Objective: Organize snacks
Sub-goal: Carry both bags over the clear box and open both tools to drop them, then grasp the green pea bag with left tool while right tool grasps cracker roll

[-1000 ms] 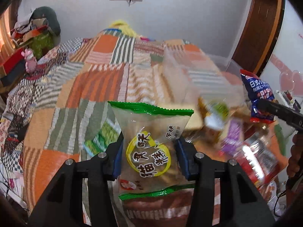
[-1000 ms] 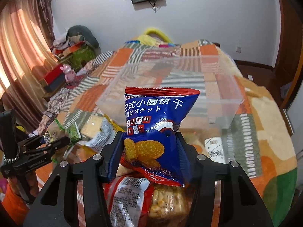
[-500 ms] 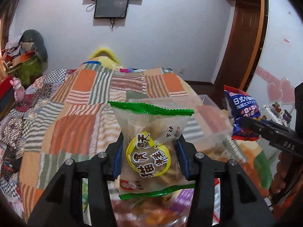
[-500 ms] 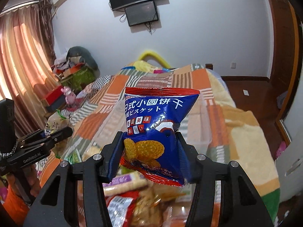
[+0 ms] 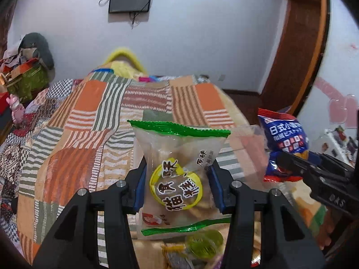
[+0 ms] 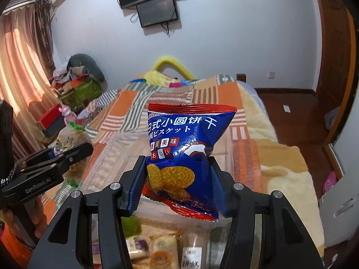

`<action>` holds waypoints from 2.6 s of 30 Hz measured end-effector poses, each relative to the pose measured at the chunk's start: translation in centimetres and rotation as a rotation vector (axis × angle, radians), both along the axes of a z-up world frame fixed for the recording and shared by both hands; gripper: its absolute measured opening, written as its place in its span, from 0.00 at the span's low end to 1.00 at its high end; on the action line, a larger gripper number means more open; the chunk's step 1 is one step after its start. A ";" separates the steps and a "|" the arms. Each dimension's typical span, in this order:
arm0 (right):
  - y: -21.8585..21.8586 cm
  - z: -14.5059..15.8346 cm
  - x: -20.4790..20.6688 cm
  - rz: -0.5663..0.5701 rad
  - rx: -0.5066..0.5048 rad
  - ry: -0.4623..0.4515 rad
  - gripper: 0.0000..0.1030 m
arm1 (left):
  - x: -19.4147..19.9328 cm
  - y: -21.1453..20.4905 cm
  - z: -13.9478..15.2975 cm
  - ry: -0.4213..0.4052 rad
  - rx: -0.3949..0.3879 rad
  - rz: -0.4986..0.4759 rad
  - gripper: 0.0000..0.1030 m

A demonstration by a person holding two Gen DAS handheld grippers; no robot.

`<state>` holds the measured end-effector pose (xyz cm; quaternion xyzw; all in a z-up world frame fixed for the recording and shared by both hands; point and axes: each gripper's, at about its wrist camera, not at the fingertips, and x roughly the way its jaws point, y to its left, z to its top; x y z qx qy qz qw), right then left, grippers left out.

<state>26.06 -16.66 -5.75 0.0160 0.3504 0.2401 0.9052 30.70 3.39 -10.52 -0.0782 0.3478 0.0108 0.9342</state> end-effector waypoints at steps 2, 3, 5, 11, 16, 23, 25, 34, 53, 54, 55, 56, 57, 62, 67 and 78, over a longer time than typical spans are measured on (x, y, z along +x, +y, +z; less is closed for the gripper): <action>0.5 -0.7 0.6 -0.003 -0.014 0.020 0.48 | 1.1 -0.1 -0.9 0.036 -0.003 0.007 0.47; 0.6 -1.1 0.9 0.001 -0.017 0.034 0.48 | 1.5 -0.1 -1.3 0.051 -0.003 0.006 0.47; 0.7 -1.7 1.4 0.017 -0.023 0.067 0.48 | 2.5 -0.2 -2.2 0.080 0.004 0.005 0.47; 0.8 -2.9 2.0 0.066 -0.052 0.133 0.49 | 3.8 -0.9 -3.9 0.140 -0.006 -0.043 0.47; 0.1 -2.8 1.5 0.065 -0.047 0.149 0.54 | 3.2 -1.4 -4.4 0.164 -0.010 -0.088 0.60; -1.4 -0.8 0.0 0.039 -0.045 0.083 0.60 | -0.8 -0.1 -0.8 0.053 0.017 -0.091 0.70; -1.9 -0.2 -0.7 0.029 -0.056 0.056 0.60 | -2.3 1.0 0.1 0.028 0.022 -0.081 0.71; -4.4 0.1 -3.6 -0.025 -0.083 0.010 0.60 | -8.3 7.2 -0.2 0.021 0.075 -0.031 0.79; -3.1 -5.9 -5.0 -0.004 -0.132 0.170 0.60 | -11.2 14.4 -14.3 0.292 -0.015 0.013 0.78; -2.9 -6.0 -5.1 0.003 -0.126 0.177 0.60 | -11.2 14.2 -14.7 0.298 -0.012 0.007 0.78; -2.8 -6.1 -5.3 0.007 -0.126 0.176 0.59 | -11.2 14.1 -15.1 0.304 -0.011 0.005 0.77; -2.5 -6.1 -5.5 0.011 -0.131 0.172 0.59 | -11.3 13.9 -15.4 0.309 -0.002 0.004 0.76; -2.5 -6.2 -5.6 0.011 -0.135 0.170 0.59 | -11.4 13.7 -15.6 0.304 0.016 0.005 0.75; -2.6 -6.7 -5.3 -0.010 -0.118 0.192 0.58 | -12.2 13.4 -15.7 0.286 0.023 0.003 0.49; -3.4 -7.0 -4.6 -0.047 -0.123 0.215 0.44 | -12.6 13.9 -15.5 0.286 0.006 0.025 0.42; -4.2 -8.0 -7.0 -0.022 -0.155 0.219 0.32 | -14.0 11.5 -12.6 0.243 -0.009 0.021 0.42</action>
